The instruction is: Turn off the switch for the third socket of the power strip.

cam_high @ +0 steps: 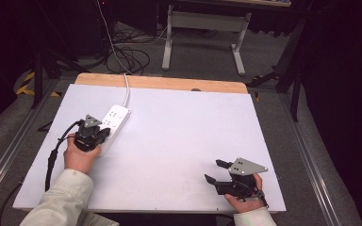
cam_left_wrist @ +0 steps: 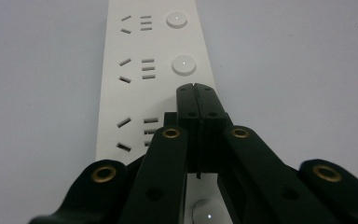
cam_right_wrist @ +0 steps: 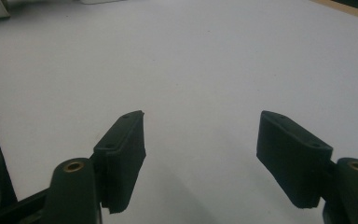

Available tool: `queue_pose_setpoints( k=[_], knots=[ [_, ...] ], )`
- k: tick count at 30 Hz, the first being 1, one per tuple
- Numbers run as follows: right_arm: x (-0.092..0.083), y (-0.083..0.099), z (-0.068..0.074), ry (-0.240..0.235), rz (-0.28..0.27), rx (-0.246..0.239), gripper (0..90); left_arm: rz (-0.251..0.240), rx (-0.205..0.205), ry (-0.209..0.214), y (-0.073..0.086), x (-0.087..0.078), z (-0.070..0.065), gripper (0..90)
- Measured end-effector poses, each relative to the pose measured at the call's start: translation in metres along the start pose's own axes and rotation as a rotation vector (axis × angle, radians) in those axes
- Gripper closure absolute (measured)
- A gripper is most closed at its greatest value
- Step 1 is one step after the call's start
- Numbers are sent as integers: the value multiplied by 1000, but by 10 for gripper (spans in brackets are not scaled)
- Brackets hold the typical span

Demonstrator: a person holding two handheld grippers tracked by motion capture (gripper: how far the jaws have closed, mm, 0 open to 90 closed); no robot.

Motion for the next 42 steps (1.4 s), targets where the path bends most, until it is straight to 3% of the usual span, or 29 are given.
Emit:
queue_pose_setpoints(
  k=[2,5,8,18,21,24,33,35,39,42],
  knots=[
    [0,0,-1,1,1,3,328,-25,21,-23,1,-4,-3,896],
    [1,0,-1,1,2,1,328,-19,39,-43,0,-5,-6,836],
    [1,0,-1,-1,1,3,328,-54,37,-20,-4,-10,-10,849],
    [1,1,-1,-2,3,2,328,-60,49,24,-13,-28,-23,879],
    [1,1,-1,-2,3,2,328,-65,80,24,-19,-37,-30,874],
    [1,1,-1,-1,6,0,328,-72,86,38,-22,-41,-34,869],
    [1,1,-1,-2,6,1,328,-72,93,53,-23,-46,-37,847],
    [1,1,-1,-3,4,2,327,-78,93,78,-24,-48,-39,781],
    [1,1,-2,-3,3,4,328,-103,118,113,-26,-56,-46,541],
    [1,0,-1,-2,4,0,328,-120,121,135,-28,-65,-53,471]
  ],
)
Point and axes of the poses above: each handheld gripper's, and its own axes: x roughly forward along the jaws, y roughly out of its underside, z roughly to its left, the point moved 3 cm from there along x, roughly forward along the jaws, and after that the axes turned 15 degrees about y, right-handed, at the moved point
